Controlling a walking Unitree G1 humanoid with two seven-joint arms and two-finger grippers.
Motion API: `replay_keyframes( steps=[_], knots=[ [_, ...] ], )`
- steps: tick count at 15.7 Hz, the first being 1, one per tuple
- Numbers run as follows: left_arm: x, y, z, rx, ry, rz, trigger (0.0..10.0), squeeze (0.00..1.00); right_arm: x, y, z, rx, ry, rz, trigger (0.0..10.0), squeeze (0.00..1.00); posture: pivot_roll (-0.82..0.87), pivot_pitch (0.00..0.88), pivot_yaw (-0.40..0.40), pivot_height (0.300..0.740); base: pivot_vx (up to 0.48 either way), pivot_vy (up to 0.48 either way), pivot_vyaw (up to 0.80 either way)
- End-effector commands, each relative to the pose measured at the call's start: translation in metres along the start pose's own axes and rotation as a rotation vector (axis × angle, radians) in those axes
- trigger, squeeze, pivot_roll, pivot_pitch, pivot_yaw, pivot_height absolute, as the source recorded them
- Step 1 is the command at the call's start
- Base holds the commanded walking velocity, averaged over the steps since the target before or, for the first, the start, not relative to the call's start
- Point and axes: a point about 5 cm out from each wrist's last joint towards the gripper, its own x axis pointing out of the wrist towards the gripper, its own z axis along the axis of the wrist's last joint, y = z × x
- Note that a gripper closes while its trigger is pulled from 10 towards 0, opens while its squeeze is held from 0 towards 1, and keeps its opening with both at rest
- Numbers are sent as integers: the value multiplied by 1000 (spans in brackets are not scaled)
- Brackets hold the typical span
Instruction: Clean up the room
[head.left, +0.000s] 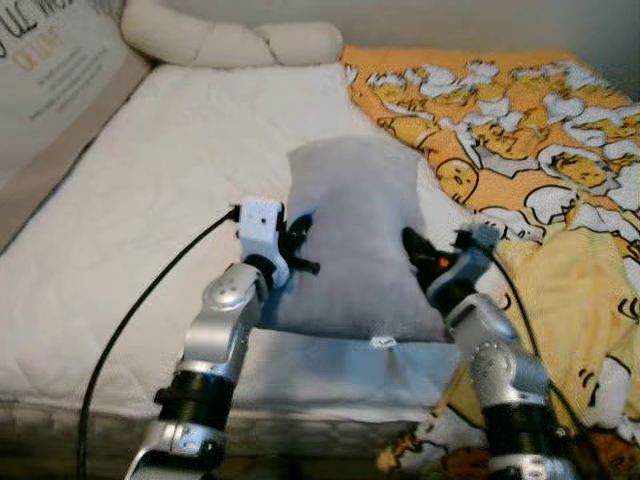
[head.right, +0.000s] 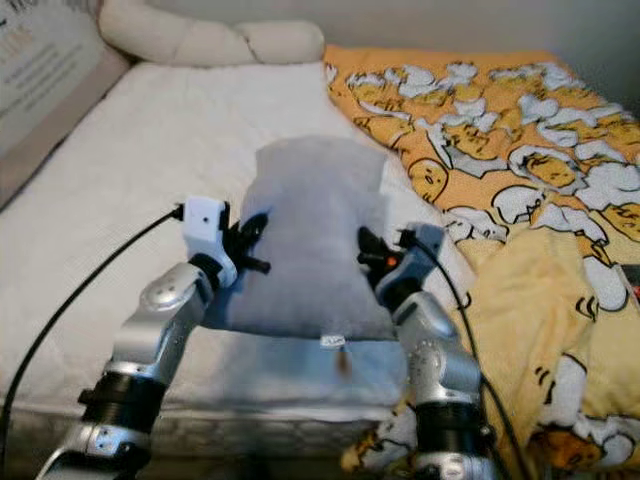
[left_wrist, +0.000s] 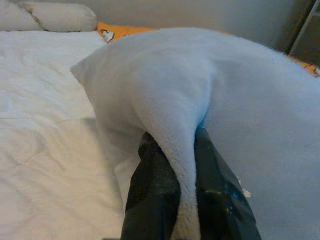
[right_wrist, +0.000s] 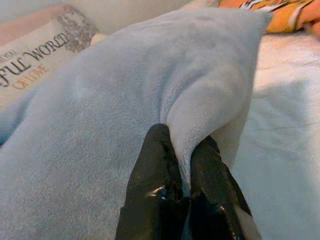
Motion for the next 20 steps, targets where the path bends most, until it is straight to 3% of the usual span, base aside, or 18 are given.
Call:
replay_keyframes(
  steps=[1,7,20],
  knots=[
    [4,0,11,15,-33,2,10000,0,2,2,7,-22,-16,5,10000,0,20,0,53,740,0,379,0],
    [7,-1,13,2,-31,-16,10000,0,-1,-1,7,-27,-22,-16,10000,0,10,0,69,740,0,383,-268],
    [8,1,12,-17,-16,-22,10000,0,0,3,3,-39,-7,-18,10000,0,16,0,75,740,0,383,0]
  ],
)
